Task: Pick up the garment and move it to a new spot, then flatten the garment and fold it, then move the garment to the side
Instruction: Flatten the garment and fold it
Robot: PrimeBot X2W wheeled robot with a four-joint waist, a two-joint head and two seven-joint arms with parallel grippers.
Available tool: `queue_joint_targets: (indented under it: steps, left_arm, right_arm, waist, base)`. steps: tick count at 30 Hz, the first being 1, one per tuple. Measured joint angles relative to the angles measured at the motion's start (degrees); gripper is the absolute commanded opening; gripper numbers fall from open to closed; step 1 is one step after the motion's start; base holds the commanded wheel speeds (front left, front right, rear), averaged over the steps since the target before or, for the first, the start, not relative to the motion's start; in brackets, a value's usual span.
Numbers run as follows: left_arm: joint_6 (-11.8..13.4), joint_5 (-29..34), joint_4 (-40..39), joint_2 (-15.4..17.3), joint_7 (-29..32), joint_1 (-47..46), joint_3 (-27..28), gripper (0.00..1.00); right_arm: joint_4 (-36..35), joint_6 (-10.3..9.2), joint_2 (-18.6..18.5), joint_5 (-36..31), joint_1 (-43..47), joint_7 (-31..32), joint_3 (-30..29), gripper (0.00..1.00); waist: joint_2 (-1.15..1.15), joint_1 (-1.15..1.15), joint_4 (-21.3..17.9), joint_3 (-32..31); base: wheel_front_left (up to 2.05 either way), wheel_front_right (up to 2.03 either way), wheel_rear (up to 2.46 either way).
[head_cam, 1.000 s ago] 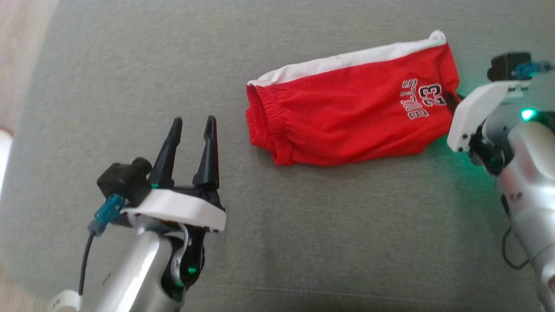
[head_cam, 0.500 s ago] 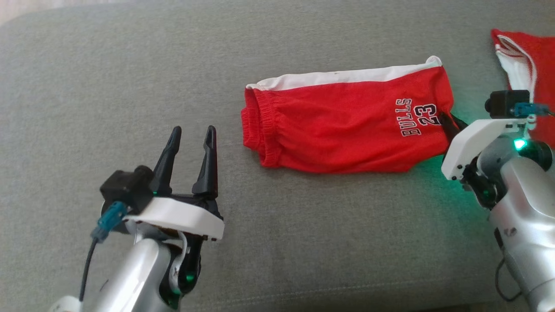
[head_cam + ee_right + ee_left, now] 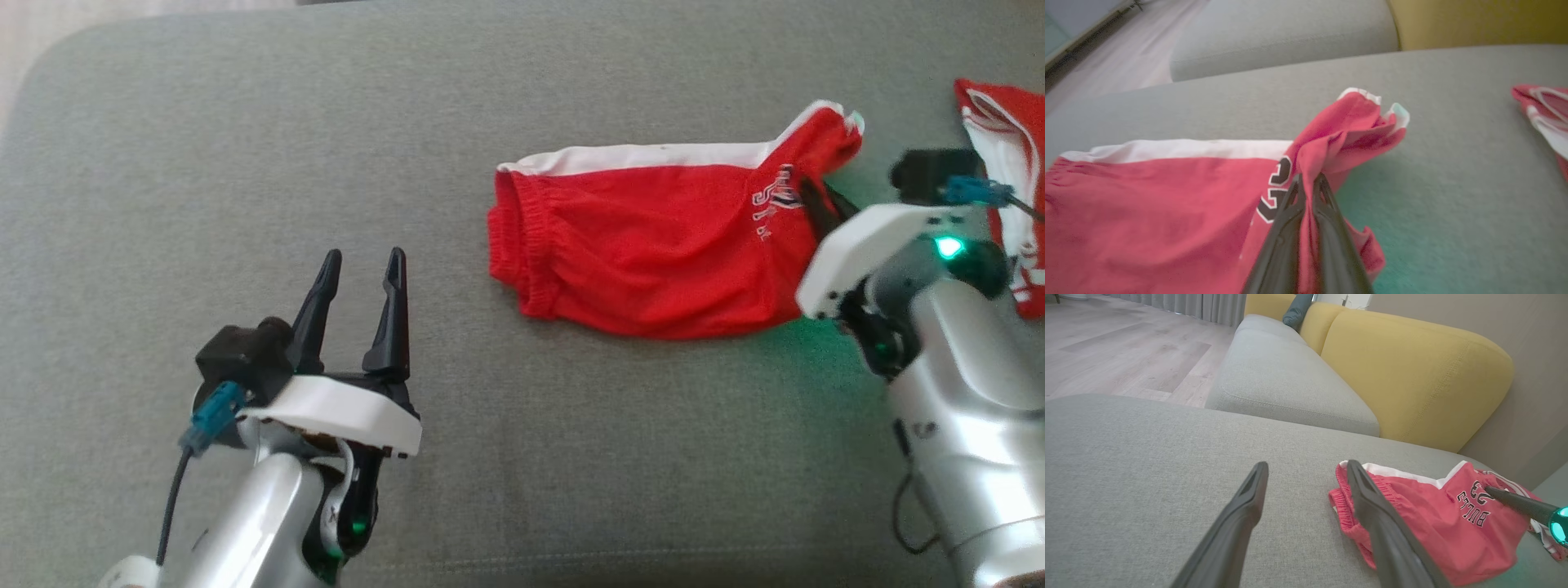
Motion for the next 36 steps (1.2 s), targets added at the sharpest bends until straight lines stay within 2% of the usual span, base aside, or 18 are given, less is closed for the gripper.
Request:
queue_joint_targets:
  steps: [13, 29, 30, 32, 33, 36]
  left_arm:
    - [-0.58, 0.0, 0.87, -1.36, -0.24, 0.98, -0.04, 1.0]
    - [-1.51, 0.03, 1.93, -2.91, -0.26, 0.98, 1.0, 1.0]
    - [-1.55, 0.03, 2.03, -2.93, -0.27, 0.98, 1.09, 1.0]
    - [-1.57, 0.12, 2.2, -3.01, -0.32, 0.98, 1.29, 1.0]
    - [-1.75, 0.12, 2.26, -3.04, -0.32, 0.98, 1.32, 1.0]
    - [-1.98, 0.13, 2.38, -3.09, -0.32, 0.98, 1.33, 1.0]
  right_arm:
    - [-11.76, 0.0, 5.39, 0.88, 1.1, 4.67, 9.04, 0.0]
    - [-11.59, 0.0, 7.44, 2.31, 2.54, 7.33, 16.6, 0.0]
    - [-11.49, 0.0, 7.6, 2.57, 2.54, 7.32, 16.96, 0.02]
    - [-11.5, 0.0, 7.81, 3.3, 2.54, 6.93, 18.22, 0.44]
    - [-11.54, 0.0, 7.83, 3.83, 2.55, 6.61, 18.56, 1.0]
    - [-12.07, 0.0, 7.9, 4.83, 2.54, 5.41, 19.11, 1.0]
  waist:
    - [0.0, 0.0, 4.15, -1.63]
    - [0.0, 0.0, 6.66, -0.84]
    - [0.0, 0.0, 6.64, -0.84]
    - [0.0, 0.0, 6.48, -0.93]
    - [0.0, 0.0, 6.38, -0.99]
    - [0.0, 0.0, 5.99, -1.17]
  base:
    - [0.0, 0.0, 0.0]
    - [0.0, 0.0, 0.0]
    - [0.0, 0.0, 0.0]
    - [0.0, 0.0, 0.0]
    - [0.0, 0.0, 0.0]
    - [0.0, 0.0, 0.0]
